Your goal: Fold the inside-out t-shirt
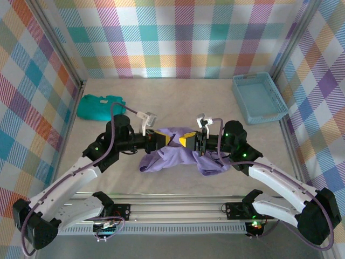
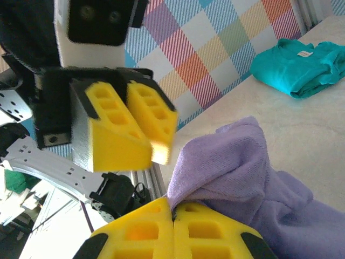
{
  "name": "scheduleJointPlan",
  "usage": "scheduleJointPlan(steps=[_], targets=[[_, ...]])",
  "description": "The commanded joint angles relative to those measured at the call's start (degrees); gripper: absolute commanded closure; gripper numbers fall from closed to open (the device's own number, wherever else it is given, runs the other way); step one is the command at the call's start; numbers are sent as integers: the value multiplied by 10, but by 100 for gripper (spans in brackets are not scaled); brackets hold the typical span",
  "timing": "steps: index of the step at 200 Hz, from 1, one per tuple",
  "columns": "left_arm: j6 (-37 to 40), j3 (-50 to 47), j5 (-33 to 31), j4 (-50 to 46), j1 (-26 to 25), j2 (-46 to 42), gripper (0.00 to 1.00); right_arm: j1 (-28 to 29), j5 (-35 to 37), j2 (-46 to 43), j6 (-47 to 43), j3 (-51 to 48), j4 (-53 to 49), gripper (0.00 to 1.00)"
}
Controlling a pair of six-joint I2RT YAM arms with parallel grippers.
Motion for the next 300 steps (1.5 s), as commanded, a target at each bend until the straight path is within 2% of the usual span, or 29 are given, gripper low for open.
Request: scheduleJointPlan(steps=[1,22,63,73,87,105,122,154,217,232,244,252,274,286,300], targets=[[24,13,6,-21,-4,30,67,-1,-8,-6,-8,23,19,100],[17,9,40,4,-6,48,56,-1,-9,-6,-6,22,20,100],[-1,-10,75,52,-12,58,51,-1,-9,-6,-6,22,20,100],[-2,-9,69,52,-13,60,55,-1,-10,-5,-5,22,20,100],[-1,-8,63,58,-12,61,65,-1,-10,-6,-6,21,19,100],[-1,-8,53,61,-12,58,86,-1,-9,-10,-8,21,13,100],[1,-6,40,57,-13,53,99,-1,-4,-16,-16,21,1,100],[14,-4,13,33,-13,24,100,-1,11,-23,-39,25,-33,100],[0,-8,9,47,-14,-21,100,4,42,-8,-61,47,-80,100],[-12,-5,4,52,-16,-24,100,6,61,-1,-62,56,-100,89],[-22,8,-14,44,-19,-25,100,10,88,6,-60,67,-125,76],[-24,22,-40,25,-25,-22,100,14,123,14,-62,83,-164,70],[-29,76,-154,-72,-53,0,100,25,264,33,-59,148,-318,63],[-41,105,-217,-124,-70,19,100,36,302,35,-74,165,-360,60],[-56,133,-278,-168,-89,39,100,53,312,24,-94,159,-350,55]])
